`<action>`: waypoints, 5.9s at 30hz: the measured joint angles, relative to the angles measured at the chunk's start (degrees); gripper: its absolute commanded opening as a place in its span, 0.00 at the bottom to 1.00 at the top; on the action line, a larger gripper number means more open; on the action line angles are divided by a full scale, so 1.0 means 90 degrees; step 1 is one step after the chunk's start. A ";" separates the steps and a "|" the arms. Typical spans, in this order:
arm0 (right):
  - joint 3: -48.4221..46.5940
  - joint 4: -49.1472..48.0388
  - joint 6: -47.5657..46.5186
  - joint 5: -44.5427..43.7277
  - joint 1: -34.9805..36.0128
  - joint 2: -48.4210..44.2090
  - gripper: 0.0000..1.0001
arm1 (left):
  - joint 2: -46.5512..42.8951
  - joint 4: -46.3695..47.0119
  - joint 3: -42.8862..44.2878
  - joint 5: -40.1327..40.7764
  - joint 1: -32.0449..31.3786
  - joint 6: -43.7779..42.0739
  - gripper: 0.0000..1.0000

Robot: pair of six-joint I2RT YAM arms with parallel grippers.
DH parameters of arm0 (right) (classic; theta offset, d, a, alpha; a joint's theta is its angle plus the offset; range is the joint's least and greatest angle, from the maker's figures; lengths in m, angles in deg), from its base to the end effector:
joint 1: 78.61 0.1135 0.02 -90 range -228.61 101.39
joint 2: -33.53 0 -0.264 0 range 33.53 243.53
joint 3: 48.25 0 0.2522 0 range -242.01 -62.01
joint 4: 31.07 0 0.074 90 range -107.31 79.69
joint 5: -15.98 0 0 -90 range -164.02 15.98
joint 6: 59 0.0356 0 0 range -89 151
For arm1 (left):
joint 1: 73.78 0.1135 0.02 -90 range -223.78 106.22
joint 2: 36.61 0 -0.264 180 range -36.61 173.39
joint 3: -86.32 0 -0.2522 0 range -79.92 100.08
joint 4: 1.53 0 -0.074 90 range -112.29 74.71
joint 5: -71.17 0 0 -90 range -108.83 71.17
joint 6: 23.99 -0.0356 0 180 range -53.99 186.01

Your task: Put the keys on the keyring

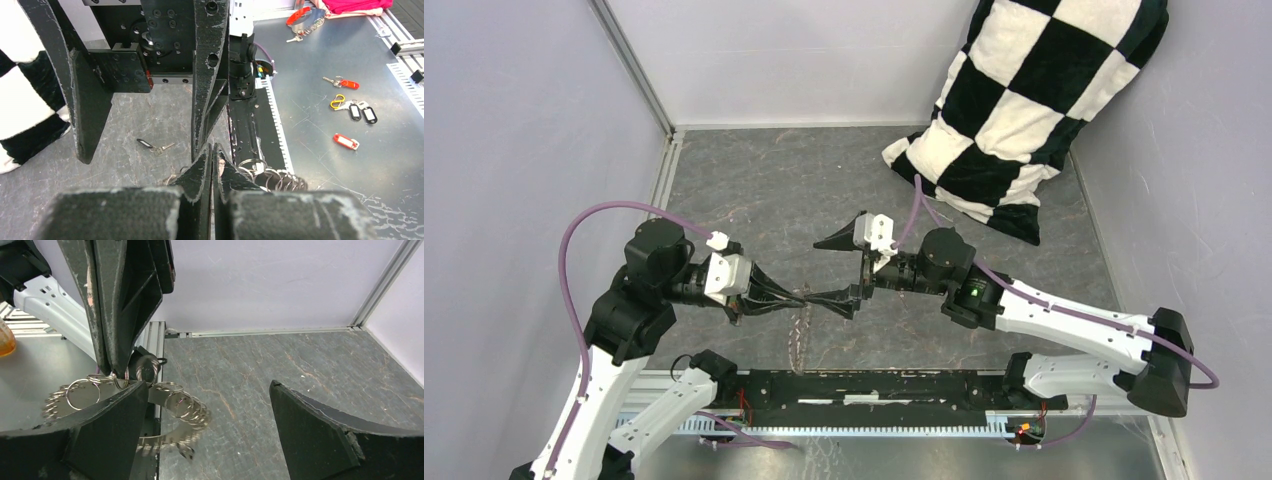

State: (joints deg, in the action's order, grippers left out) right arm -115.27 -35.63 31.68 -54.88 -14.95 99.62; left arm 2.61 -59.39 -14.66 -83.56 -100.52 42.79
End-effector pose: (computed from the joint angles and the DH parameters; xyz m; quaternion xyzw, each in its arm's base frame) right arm 0.1104 0.2492 0.3692 -0.4513 0.5011 0.4832 0.5583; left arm 0.0695 -0.0711 0.4142 0.5737 0.4869 -0.4483 0.4826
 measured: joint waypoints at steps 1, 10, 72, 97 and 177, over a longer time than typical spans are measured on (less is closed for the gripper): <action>-0.0007 -0.0029 0.0032 -0.0012 0.0000 0.0017 0.98 | 0.0000 -0.0017 0.0000 -0.0005 0.0000 -0.0002 0.02; -0.0158 -0.0044 0.0386 -0.0542 0.0010 0.0163 0.98 | 0.0000 -0.0260 0.0007 -0.0049 0.0000 -0.0168 0.02; 0.0644 -0.1603 0.0821 0.0447 0.0636 0.0066 0.04 | 0.0012 -0.0226 0.0160 0.0022 0.0000 -0.0432 0.02; 0.0573 -0.0231 -0.0311 0.0386 0.0665 -0.0573 0.01 | -0.0112 -0.0311 0.0209 0.0372 0.0000 -0.0138 0.36; 0.0648 -0.1088 -0.0362 0.0950 0.0678 -0.1246 0.39 | -0.0291 0.1336 -0.0053 -0.1353 -0.0002 -0.0818 0.02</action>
State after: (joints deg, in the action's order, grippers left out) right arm -109.43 -45.43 28.43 -46.33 -8.85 88.40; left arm -0.01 -47.37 -15.15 -95.73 -100.55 35.42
